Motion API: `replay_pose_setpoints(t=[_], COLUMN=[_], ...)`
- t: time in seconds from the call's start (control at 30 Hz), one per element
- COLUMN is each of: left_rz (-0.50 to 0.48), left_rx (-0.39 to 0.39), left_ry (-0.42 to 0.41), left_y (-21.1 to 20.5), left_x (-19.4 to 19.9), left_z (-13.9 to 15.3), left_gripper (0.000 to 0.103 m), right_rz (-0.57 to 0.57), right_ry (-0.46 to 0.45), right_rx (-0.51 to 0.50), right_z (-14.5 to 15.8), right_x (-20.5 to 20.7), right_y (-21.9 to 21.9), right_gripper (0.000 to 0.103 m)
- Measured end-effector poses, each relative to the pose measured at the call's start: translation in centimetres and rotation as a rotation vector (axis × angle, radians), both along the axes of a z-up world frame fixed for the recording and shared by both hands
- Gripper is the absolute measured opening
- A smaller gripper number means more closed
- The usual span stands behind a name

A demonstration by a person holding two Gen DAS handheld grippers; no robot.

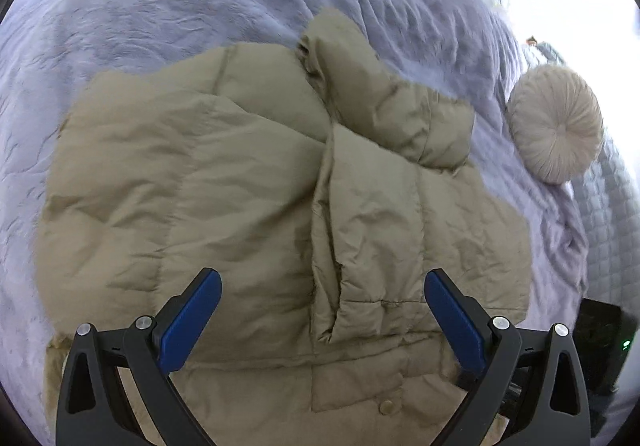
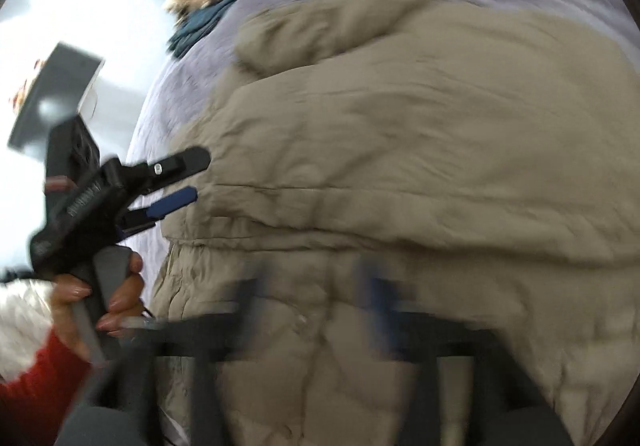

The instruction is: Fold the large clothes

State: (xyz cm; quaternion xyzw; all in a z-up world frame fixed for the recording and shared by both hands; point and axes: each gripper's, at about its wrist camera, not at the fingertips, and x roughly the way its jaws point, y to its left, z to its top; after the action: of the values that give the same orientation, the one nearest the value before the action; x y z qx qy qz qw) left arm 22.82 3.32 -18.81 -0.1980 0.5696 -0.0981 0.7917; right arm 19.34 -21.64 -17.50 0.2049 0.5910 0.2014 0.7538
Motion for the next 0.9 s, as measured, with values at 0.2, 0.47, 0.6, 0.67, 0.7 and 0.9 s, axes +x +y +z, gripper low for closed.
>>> replay_pose_setpoints(t=[0.2,0.47,0.6,0.67,0.7,0.9], left_rz=[-0.012,-0.088,-0.089,-0.073,-0.063,-0.042], left_rx=[-0.007,-0.008,0.001,0.010,0.007,0.050], left_ry=[0.016,0.029,-0.030,-0.057,-0.060,0.029], left_y=[-1.7,-4.3,-3.9,-3.1,-2.6,-0.1], left_x=[0.7,1.5,0.8,0.2,-0.1,-0.6], left_z=[-1.3,-1.4,0.2,1.0,1.2,-1.7], left_gripper=[0.099,0.014,0.014,0.014,0.014,0.014], right_rz=[-0.243,-0.500,-0.566,-0.579,-0.578,-0.490], right_ry=[0.041,0.090,0.110,0.135,0.125,0.103], right_rx=[0.087,0.227,0.267,0.270,0.277,0.185], right_z=[-0.2,-2.4,-3.5,-4.3,-4.3,-4.8], right_x=[-1.4,-1.6,-1.1,-0.7,-0.5,1.2], right_y=[-7.9,-16.1,-17.6,-18.0,-17.9,-15.3], right_gripper=[0.091,0.091,0.044,0.009,0.009,0.009])
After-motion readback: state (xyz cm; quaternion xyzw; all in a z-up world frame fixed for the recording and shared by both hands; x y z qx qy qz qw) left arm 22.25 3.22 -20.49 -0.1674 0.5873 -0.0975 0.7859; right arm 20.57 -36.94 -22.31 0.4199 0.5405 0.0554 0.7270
